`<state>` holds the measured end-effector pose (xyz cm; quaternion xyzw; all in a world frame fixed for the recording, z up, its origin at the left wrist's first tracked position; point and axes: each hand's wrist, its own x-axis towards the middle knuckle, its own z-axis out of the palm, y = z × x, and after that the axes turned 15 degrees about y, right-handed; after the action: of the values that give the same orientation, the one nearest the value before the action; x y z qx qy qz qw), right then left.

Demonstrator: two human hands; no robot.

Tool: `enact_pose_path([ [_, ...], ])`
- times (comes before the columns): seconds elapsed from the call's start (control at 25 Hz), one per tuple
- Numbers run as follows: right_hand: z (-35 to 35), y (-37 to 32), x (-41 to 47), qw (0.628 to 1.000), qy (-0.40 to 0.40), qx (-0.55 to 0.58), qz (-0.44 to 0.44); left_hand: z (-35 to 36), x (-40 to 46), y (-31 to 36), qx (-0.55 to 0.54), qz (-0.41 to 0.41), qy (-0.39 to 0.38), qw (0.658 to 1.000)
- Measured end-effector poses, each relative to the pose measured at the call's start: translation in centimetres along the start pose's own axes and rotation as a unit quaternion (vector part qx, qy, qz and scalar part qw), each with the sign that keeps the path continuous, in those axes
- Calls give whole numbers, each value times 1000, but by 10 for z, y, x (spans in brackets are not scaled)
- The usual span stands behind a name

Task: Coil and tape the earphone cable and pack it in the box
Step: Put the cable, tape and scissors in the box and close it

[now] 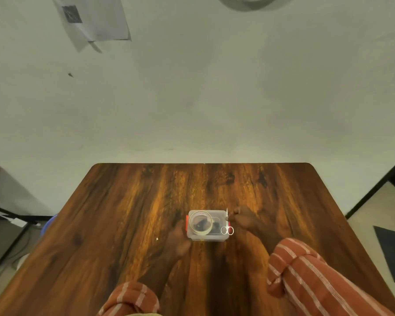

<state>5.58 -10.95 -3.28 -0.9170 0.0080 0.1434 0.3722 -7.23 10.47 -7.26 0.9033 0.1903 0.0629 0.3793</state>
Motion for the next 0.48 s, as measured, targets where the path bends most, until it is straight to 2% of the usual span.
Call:
enact_pose_path([
  [0.04, 2, 11, -7, 999, -4, -36, -9, -6, -4, 6, -1, 7, -7, 1000],
  [0.12, 9, 3, 8, 1000, 3, -3, 3, -13, -10, 15, -10, 7, -24, 1000],
  [0.24, 25, 6, 17, 1000, 6, -25, 13, -17, -10, 19, -1, 13, -40, 999],
  [0.36, 32, 11, 14, 999, 16, 6, 29, -21, -12, 15, 65, 53, -49, 995],
  [0.48, 12, 2, 3, 998, 28, 49, 14, -22, -7, 1, 163, 78, 1, 984],
])
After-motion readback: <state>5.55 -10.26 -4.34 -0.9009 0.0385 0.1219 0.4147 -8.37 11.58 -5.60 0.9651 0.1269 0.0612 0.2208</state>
